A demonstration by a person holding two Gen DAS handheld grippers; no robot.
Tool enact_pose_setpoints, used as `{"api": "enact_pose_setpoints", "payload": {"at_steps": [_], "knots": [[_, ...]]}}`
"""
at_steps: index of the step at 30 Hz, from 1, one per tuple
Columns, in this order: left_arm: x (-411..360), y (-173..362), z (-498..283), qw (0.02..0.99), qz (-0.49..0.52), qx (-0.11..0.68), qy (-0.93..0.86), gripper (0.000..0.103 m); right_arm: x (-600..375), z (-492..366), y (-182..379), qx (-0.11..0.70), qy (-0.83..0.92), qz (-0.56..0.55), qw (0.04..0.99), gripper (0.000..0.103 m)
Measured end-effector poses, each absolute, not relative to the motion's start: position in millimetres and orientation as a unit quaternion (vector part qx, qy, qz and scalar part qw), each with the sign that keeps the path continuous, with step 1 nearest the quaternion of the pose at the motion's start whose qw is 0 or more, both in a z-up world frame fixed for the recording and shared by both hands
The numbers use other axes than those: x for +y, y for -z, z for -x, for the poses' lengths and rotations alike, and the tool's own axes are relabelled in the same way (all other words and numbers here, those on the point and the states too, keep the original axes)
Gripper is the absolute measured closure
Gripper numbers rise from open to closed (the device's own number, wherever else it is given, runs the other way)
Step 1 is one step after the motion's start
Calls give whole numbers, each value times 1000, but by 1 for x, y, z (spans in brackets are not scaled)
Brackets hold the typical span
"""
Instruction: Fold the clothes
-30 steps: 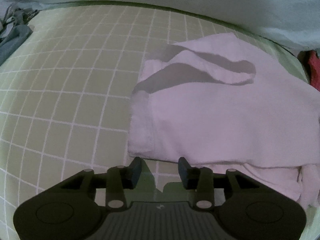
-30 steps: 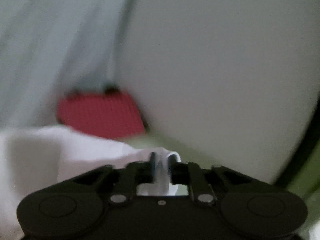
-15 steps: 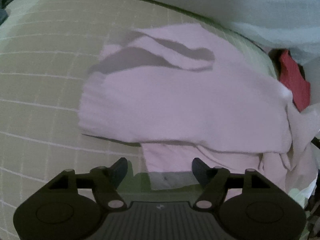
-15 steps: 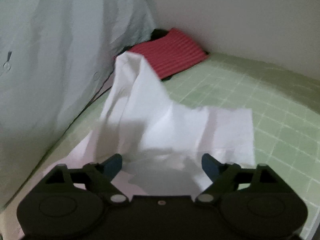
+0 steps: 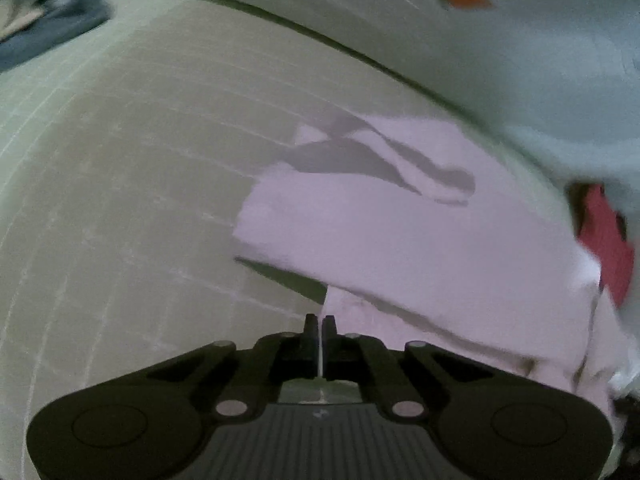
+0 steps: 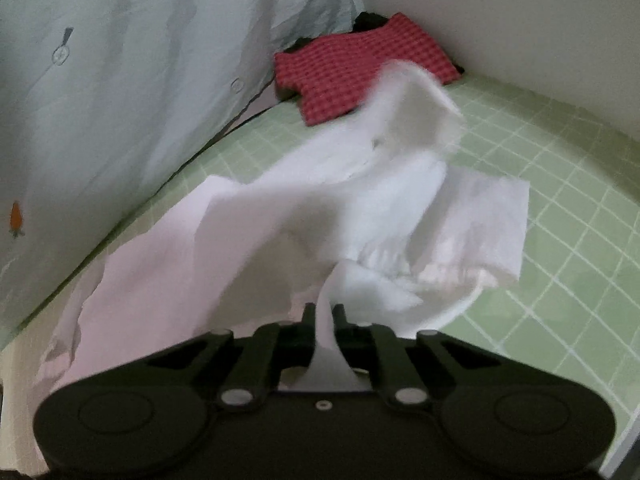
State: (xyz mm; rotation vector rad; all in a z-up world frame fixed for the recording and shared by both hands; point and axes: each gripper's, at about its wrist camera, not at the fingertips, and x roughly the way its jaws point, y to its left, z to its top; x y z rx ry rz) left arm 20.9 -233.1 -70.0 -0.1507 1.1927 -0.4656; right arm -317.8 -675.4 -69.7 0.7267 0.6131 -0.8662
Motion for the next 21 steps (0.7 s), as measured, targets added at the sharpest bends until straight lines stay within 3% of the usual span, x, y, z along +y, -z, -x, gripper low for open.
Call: {"api": "enact_pose_setpoints", "payload": {"at_steps": [6, 15, 18, 20, 21], "knots": [[-218, 56, -12, 823, 38, 530, 202, 101, -634, 308, 77, 303, 365, -358, 804, 96], [-131, 48, -32, 868, -21, 493, 57, 103, -544, 275, 74, 323, 314, -348, 822, 94], [-98, 43, -36, 861, 7, 506, 42, 103, -520, 268, 67, 321, 342, -333, 818, 87], [-95, 41, -38, 860, -2, 508, 48, 103, -513, 268, 61, 311, 370, -321, 814, 65], [-97, 42, -39, 858, -4, 510, 58, 102, -508, 266, 57, 307, 386, -304, 815, 58]]}}
